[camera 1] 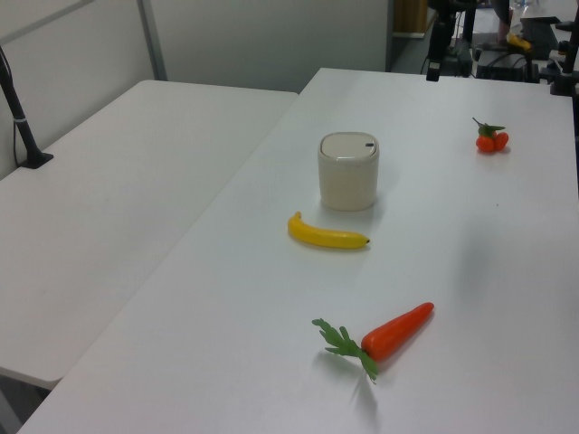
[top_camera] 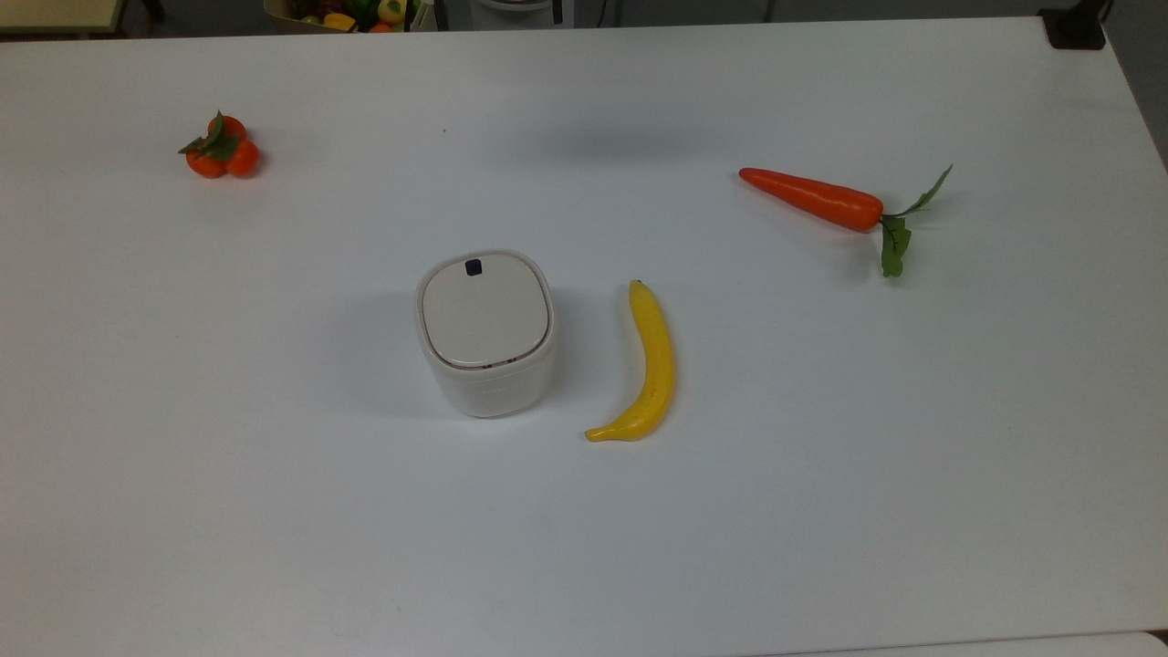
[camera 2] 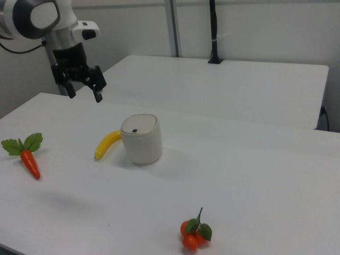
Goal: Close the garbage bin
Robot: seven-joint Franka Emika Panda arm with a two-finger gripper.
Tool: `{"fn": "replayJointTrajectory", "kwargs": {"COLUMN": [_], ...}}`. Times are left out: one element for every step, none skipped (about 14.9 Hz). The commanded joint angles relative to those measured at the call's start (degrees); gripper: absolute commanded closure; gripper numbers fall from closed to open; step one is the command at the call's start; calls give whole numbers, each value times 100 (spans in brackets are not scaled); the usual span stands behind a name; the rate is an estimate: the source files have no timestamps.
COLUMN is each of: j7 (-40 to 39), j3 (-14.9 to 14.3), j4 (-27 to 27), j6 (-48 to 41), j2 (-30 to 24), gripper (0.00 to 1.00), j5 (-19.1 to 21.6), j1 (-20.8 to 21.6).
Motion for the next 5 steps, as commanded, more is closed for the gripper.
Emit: {"fn": "replayJointTrajectory", "kwargs": {"j7": [-130,-112,-112,-112,-112], "j3": [32,41,32,41,32], "j4": [-71,-71,-71,-80,-80], "j6": [-45,-54,-71,-80,-89], "j2": [-78,-78,-78,-78,-87], "gripper": [0,0,0,0,0], "j5": [8,17,17,17,17], "j1": [-30,-4,14,14,23]}}
